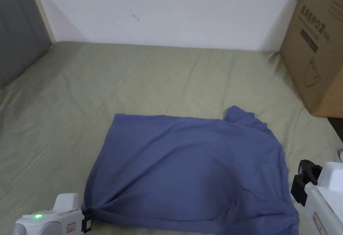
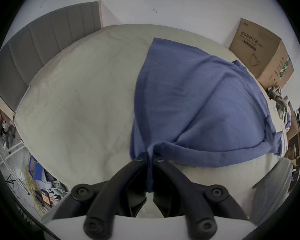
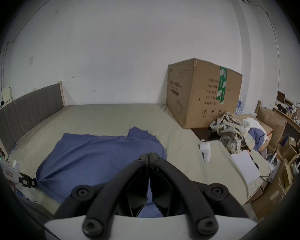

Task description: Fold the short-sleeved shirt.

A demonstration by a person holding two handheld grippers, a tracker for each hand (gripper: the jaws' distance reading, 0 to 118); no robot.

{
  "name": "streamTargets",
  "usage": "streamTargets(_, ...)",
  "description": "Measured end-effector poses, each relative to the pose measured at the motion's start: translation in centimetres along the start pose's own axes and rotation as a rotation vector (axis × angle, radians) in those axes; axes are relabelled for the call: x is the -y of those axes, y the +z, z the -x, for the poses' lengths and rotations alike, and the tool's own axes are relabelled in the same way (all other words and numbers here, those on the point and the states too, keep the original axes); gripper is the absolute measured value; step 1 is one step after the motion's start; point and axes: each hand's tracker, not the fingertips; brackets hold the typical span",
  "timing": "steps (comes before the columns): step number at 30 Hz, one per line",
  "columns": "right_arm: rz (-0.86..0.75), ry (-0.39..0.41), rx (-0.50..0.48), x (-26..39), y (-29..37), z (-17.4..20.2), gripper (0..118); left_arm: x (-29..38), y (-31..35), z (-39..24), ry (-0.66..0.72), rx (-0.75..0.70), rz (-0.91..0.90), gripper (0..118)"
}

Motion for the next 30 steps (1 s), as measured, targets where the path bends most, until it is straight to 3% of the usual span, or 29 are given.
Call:
streamTargets(1,0.045,-0.023,0.006,0.6,-0.3,-0.5,1,0.0,0.3,-0.3,-0.013,-0.013,-0.017,2)
streamTargets(2,0.077,-0.034,0.013,1.1,-0.6,-0.8,10,-0.1,0.3,-0.4,-0.048,-0.028,-0.039,2)
streamTargets(3,0.132,-0.043,0.021,2.0,-1.2,-1.4,33,-0.2,0.8,-0.8,-0.098,-0.053,-0.061,2)
streamTargets(4,0.191,-0.058,0.013,3.1,-1.8,-2.1,70,-0.2,1.3,-1.0,-0.130,-0.063,-0.075,2)
streamTargets(5,0.246,-0.087,0.025,4.4,-2.6,-2.8,92,-0.4,1.7,-1.2,-0.143,-0.060,-0.083,2)
streamTargets(6,0.303,-0.100,0.035,5.7,-3.3,-3.2,103,-0.4,2.3,-1.6,-0.149,-0.054,-0.089,2)
streamTargets(8,0.359,-0.138,0.050,8.4,-4.2,-4.0,102,-0.8,2.7,-1.8,-0.147,-0.050,-0.086,2)
streamTargets(11,0.479,-0.120,0.076,11.9,-5.5,-4.5,98,-0.8,2.1,-1.2,-0.143,-0.045,-0.101,2)
streamTargets(17,0.564,-0.140,-0.008,15.0,-7.5,-4.4,78,-1.0,2.9,-1.3,-0.108,-0.041,-0.106,2)
streamTargets(18,0.569,-0.142,-0.014,15.1,-7.8,-4.3,66,-0.9,2.9,-1.0,-0.099,-0.039,-0.108,2)
streamTargets(20,0.568,-0.141,-0.015,15.1,-7.7,-3.9,9,-0.9,3.1,-0.8,-0.076,-0.032,-0.112,2)
streamTargets(21,0.567,-0.134,-0.034,15.0,-7.6,-3.9,1,-0.9,3.2,-0.6,-0.067,-0.031,-0.112,2)
streamTargets(30,0.368,-0.090,-0.053,8.5,-6.5,-4.4,0,-4.1,4.2,0.5,0.004,-0.013,-0.159,2)
